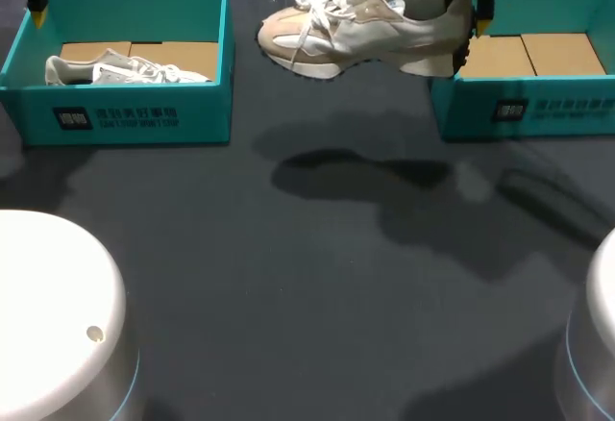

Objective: Take the shoe out of the shoebox, open the shoe tongue, remove and reinsert the insole, then place the shoe into the shoebox

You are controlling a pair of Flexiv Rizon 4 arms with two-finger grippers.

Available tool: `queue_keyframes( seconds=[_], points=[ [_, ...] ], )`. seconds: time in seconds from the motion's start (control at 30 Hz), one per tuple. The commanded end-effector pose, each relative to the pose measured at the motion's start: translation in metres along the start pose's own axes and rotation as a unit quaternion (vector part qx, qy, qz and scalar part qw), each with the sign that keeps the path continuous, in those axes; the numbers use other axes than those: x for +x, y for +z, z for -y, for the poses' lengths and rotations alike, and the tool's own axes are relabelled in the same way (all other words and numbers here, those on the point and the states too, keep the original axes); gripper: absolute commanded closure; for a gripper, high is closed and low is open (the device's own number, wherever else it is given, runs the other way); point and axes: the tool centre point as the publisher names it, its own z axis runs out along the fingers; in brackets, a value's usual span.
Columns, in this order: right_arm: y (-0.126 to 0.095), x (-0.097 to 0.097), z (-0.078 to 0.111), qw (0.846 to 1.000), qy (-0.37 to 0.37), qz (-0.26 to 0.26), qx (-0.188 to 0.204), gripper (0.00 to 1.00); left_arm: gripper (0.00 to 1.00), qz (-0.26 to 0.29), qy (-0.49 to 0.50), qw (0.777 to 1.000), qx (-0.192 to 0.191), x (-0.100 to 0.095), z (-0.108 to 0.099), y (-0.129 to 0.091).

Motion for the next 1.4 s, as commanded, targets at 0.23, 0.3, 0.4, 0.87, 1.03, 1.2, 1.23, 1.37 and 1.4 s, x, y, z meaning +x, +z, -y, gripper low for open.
queue_keyframes(
  seconds=[0.23,0.3,0.4,0.87,1.03,1.2,1.23,1.37,1.4],
  points=[
    [-0.011,0.001,0.074,0.999,0.001,0.029,-0.012,1.0,0.0,-0.001,0.001,1.0,0.0,0.0,0.0,0.0],
    [-0.011,0.001,0.095,0.999,0.003,0.032,-0.016,1.0,0.0,-0.001,0.001,1.0,0.0,0.0,0.0,0.0],
    [-0.009,0.007,0.125,0.999,0.0,0.031,-0.02,1.0,0.0,-0.001,0.001,1.0,0.0,0.0,0.0,0.0],
    [0.032,0.041,0.211,0.999,-0.019,0.045,-0.009,1.0,0.0,-0.001,0.001,1.0,0.0,0.0,0.0,0.0],
    [0.032,0.041,0.211,0.999,-0.019,0.045,-0.009,1.0,0.0,-0.001,0.001,1.0,0.0,0.0,0.0,0.0],
    [0.032,0.041,0.211,0.999,-0.019,0.045,-0.009,1.0,0.0,-0.001,0.001,1.0,0.0,0.0,0.0,0.0],
    [0.035,0.043,0.212,0.999,-0.02,0.044,-0.008,1.0,0.0,-0.001,0.001,1.0,0.0,0.0,0.0,0.0],
    [0.066,0.053,0.221,0.999,-0.025,0.037,-0.006,1.0,0.0,-0.001,0.001,1.0,0.0,0.0,0.0,0.0],
    [0.072,0.055,0.222,0.999,-0.026,0.041,-0.004,1.0,0.0,-0.001,0.001,1.0,0.0,0.0,0.0,0.0]
  ],
)
